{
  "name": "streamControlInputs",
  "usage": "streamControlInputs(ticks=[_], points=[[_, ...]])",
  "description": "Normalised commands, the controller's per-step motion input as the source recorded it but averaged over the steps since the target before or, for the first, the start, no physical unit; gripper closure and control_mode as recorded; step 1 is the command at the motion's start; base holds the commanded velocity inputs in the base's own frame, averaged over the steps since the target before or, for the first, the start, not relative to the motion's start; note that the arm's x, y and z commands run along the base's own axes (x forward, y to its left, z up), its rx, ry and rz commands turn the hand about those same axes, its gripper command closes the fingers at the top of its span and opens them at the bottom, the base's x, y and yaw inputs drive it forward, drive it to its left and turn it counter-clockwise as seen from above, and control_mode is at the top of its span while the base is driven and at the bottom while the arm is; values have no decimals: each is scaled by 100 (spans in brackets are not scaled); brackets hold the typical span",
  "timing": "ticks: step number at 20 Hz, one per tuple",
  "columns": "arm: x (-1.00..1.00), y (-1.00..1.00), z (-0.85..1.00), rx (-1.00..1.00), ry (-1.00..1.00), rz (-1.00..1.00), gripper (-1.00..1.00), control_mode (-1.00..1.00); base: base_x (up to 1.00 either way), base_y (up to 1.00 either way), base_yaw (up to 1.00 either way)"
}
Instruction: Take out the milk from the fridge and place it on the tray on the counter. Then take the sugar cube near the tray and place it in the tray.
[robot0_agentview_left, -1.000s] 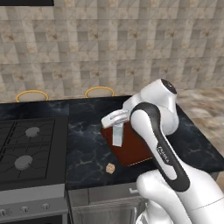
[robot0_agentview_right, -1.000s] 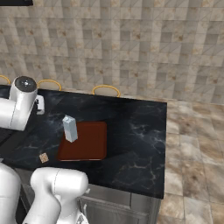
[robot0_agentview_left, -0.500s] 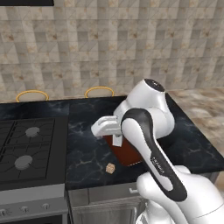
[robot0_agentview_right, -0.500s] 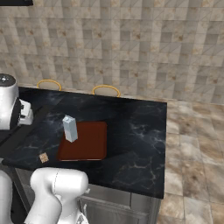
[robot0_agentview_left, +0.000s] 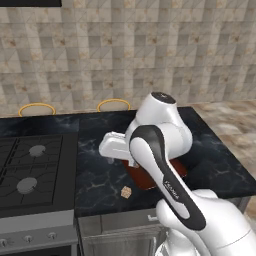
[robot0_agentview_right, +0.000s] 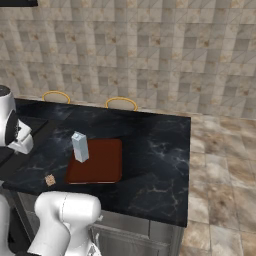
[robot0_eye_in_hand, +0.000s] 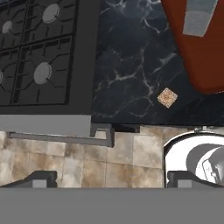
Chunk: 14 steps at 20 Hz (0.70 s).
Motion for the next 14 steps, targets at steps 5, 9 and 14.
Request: streamControlInputs(ticks=[5, 9, 14], points=[[-6, 0, -23, -5, 14, -31, -100, -100, 0, 0, 0], [-9, 0, -25, -16, 0, -21, -100, -100, 0, 0, 0], [0, -8, -27, -15, 0, -17, -100, -100, 0, 0, 0]])
